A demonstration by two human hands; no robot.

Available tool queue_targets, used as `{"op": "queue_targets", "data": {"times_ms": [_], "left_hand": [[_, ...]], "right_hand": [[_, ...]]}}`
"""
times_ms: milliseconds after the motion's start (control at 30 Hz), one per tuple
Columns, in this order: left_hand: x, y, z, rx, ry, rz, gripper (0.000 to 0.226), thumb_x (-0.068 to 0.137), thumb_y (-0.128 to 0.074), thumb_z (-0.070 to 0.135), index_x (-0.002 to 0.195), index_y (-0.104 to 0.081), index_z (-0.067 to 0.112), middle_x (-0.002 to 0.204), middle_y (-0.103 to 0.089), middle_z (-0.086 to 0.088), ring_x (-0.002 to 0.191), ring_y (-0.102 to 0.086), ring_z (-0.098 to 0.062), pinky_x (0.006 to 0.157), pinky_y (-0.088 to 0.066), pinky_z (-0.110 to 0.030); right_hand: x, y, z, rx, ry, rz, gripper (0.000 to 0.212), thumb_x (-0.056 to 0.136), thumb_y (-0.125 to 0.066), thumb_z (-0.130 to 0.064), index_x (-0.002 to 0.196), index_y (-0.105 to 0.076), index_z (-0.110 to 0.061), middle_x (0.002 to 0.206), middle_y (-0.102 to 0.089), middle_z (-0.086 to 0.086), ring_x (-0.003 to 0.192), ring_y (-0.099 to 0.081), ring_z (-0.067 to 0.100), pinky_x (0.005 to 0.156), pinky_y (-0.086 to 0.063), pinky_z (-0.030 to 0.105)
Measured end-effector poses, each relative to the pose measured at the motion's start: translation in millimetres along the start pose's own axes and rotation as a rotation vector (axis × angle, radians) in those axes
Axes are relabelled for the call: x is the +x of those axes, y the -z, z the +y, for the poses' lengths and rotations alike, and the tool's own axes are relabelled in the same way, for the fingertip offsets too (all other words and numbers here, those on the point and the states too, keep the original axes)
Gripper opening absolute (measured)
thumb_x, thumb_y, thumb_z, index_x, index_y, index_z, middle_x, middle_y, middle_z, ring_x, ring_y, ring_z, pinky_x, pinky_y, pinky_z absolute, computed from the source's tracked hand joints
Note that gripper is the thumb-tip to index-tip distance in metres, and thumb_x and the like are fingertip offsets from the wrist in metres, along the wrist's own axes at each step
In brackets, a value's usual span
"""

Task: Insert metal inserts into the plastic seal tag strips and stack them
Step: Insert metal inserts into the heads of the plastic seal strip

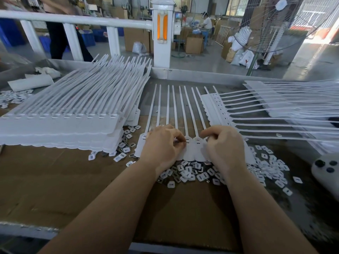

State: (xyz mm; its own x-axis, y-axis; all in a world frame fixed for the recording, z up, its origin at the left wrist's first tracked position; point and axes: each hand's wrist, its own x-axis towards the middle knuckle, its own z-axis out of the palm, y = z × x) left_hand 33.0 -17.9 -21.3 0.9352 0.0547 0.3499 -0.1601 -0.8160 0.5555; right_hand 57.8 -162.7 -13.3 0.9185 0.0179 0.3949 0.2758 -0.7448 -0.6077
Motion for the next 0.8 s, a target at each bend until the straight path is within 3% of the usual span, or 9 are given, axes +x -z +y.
{"op": "queue_targets", "data": {"times_ms": [100,267,600,800], "left_hand": [[-1,1,1,0.002,-0.031,-0.008,0.008,0.086,-0.063,0.026,0.088,-0.071,0.028,0.078,-0.044,0.024,0.091,-0.044,-0.006,0.096,-0.038,-0.039],[-5,3,7,0.041,-0.218,-0.034,0.009,0.085,-0.063,0.035,0.089,-0.071,0.033,0.087,-0.051,0.025,0.096,-0.044,-0.004,0.094,-0.025,-0.033],[-9,1,23,0.043,-0.465,-0.347,0.019,0.085,-0.059,0.043,0.101,-0.070,0.039,0.098,-0.056,0.017,0.096,-0.042,-0.006,0.083,-0.020,-0.027],[-8,-3,21,-0.038,-0.411,-0.383,0.012,0.083,-0.065,0.036,0.091,-0.071,0.029,0.093,-0.051,0.020,0.097,-0.044,-0.003,0.094,-0.027,-0.029]], "right_hand": [[5,0,2,0.137,-0.084,0.086,0.032,0.085,-0.045,0.001,0.086,-0.071,-0.018,0.091,-0.067,0.000,0.077,-0.060,0.018,0.071,-0.050,0.034],[9,2,7,0.351,-0.206,0.184,0.039,0.081,-0.044,0.006,0.074,-0.065,-0.026,0.080,-0.066,0.001,0.067,-0.057,0.016,0.060,-0.042,0.027],[11,1,8,0.379,-0.206,0.174,0.038,0.080,-0.042,0.007,0.075,-0.066,-0.022,0.079,-0.066,0.005,0.060,-0.050,0.013,0.057,-0.036,0.024],[10,0,11,0.380,-0.188,0.155,0.037,0.082,-0.043,0.006,0.075,-0.065,-0.023,0.082,-0.066,0.007,0.068,-0.052,0.018,0.061,-0.038,0.027]]}}
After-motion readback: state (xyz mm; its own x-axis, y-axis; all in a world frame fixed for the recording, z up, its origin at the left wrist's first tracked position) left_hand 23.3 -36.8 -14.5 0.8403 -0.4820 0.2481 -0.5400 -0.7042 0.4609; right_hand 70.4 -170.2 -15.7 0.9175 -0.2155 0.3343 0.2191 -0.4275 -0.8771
